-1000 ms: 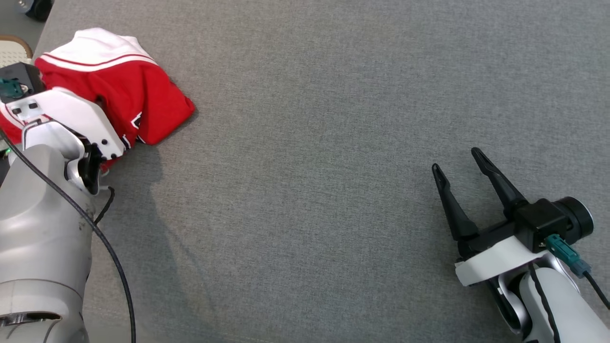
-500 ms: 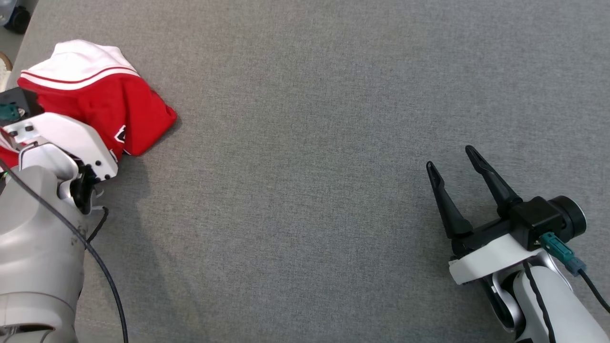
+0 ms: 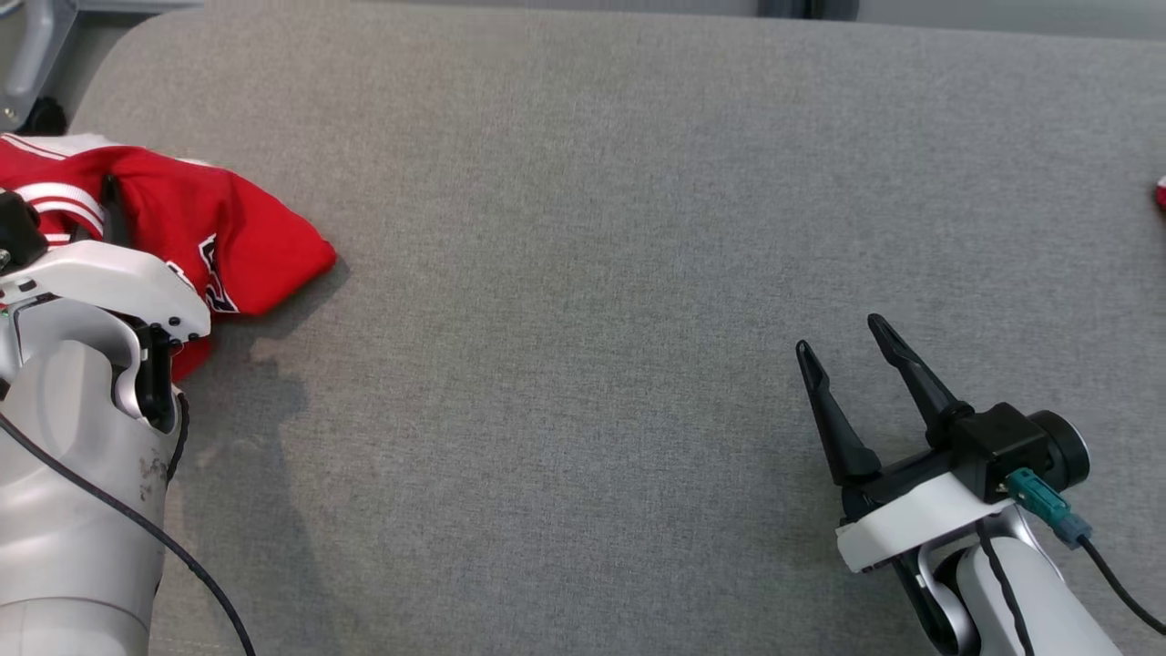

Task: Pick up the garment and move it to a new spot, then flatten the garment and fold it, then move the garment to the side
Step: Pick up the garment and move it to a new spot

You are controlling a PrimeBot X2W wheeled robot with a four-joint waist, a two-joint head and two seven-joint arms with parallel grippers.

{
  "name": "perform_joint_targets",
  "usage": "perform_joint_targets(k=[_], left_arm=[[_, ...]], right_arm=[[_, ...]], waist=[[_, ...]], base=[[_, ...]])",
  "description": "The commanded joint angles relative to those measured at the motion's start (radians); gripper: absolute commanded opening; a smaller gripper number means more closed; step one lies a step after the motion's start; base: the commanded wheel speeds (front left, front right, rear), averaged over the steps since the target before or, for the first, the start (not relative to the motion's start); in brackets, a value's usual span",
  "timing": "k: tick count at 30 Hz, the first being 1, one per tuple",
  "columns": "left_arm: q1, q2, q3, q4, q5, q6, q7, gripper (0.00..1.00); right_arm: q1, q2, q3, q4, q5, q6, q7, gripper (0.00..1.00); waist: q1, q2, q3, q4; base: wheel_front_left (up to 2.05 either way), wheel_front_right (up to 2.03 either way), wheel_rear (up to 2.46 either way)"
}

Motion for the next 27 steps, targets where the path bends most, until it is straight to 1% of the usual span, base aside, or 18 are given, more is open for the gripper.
perform_joint_targets(k=[1, 2, 7, 11, 18, 22, 27], left_arm=[[0.013, 0.008, -0.004, -0.015, 0.008, -0.009, -0.009, 0.00], [0.019, 0.012, -0.008, -0.034, 0.014, -0.003, -0.014, 0.00], [0.058, 0.015, -0.020, -0.147, 0.030, -0.002, -0.024, 0.00], [0.084, 0.014, -0.040, -0.256, 0.044, 0.007, -0.015, 0.00], [0.161, 0.009, -0.080, -0.477, 0.059, 0.013, 0.085, 0.00], [0.219, 0.007, -0.101, -0.598, 0.065, 0.023, 0.143, 0.00], [0.268, -0.010, -0.126, -0.718, 0.067, 0.039, 0.206, 0.00]], right_arm=[[0.008, 0.003, -0.002, 0.001, 0.007, 0.000, -0.002, 1.00], [0.014, 0.008, -0.003, 0.003, 0.008, 0.000, -0.002, 1.00], [0.039, 0.030, -0.010, 0.010, 0.012, 0.000, -0.002, 1.00], [0.066, 0.041, -0.025, 0.013, 0.012, 0.000, -0.002, 1.00], [0.101, 0.058, -0.053, 0.007, 0.008, 0.000, -0.002, 1.00], [0.102, 0.064, -0.063, 0.001, 0.009, 0.000, -0.002, 1.00], [0.101, 0.071, -0.067, -0.005, 0.025, 0.000, -0.002, 1.00]], waist=[[0.0000, 0.0000, -0.021, -0.008], [0.0000, 0.0000, -0.031, -0.012], [0.0000, 0.0000, -0.086, -0.036], [0.0000, 0.0000, -0.130, -0.063], [0.0000, 0.0000, -0.182, -0.131], [0.0000, 0.0000, -0.198, -0.184], [0.0000, 0.0000, -0.210, -0.259]], base=[[0.00, 0.00, 0.00], [0.00, 0.00, 0.00], [0.00, 0.00, 0.00], [0.00, 0.00, 0.00], [0.00, 0.00, 0.00], [0.00, 0.00, 0.00], [0.00, 0.00, 0.00]])
